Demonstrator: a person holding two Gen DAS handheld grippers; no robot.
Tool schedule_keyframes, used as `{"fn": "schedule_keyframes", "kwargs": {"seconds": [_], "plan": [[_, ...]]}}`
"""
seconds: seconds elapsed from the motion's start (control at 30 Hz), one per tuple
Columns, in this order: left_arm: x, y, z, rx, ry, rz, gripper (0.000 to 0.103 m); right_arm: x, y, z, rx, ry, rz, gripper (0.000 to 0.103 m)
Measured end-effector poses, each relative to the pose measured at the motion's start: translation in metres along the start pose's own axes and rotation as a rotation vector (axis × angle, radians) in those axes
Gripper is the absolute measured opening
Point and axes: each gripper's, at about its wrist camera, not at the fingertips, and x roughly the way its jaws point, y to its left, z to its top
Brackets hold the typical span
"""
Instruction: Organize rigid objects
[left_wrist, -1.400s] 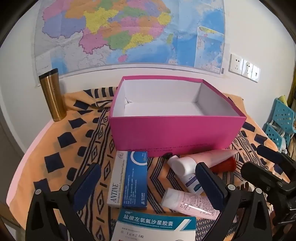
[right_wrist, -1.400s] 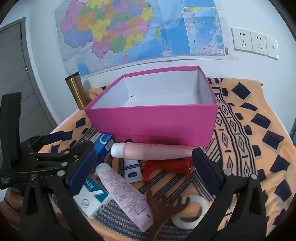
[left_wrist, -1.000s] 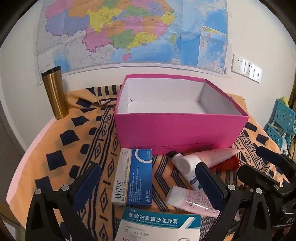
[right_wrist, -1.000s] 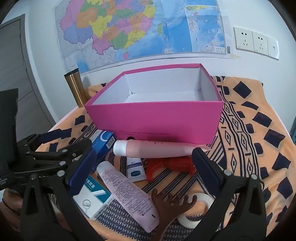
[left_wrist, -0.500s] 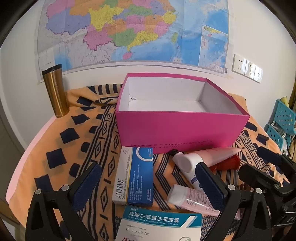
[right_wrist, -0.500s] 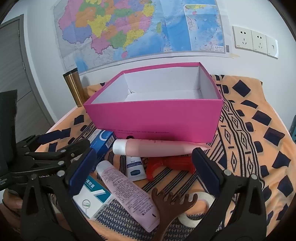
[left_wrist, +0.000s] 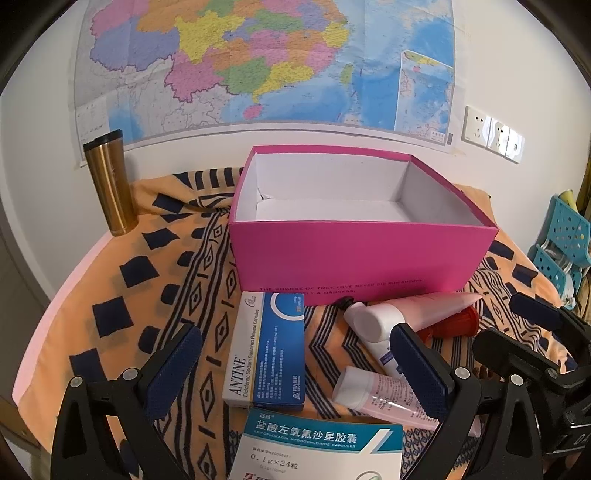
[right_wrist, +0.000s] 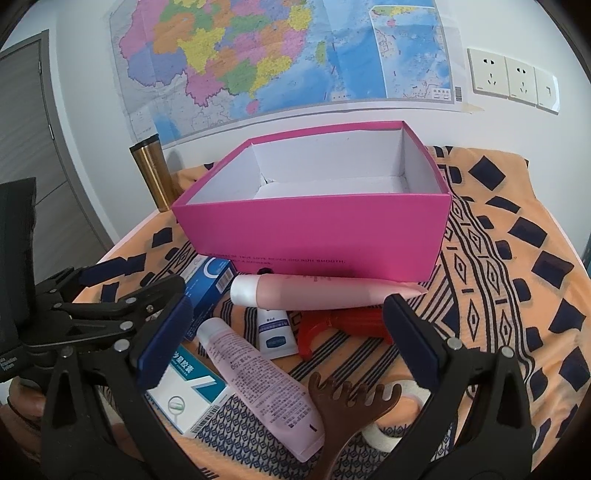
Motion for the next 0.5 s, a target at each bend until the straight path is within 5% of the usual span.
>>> {"fn": "schedule_keyframes", "kwargs": {"seconds": [0.5], "plan": [[0.0016,-0.0013,-0.0014,0.001,0.003,-0.001,0.103,0.0025,-0.0017,-0.0014,0.010,0.001,0.022,0.103]]}}
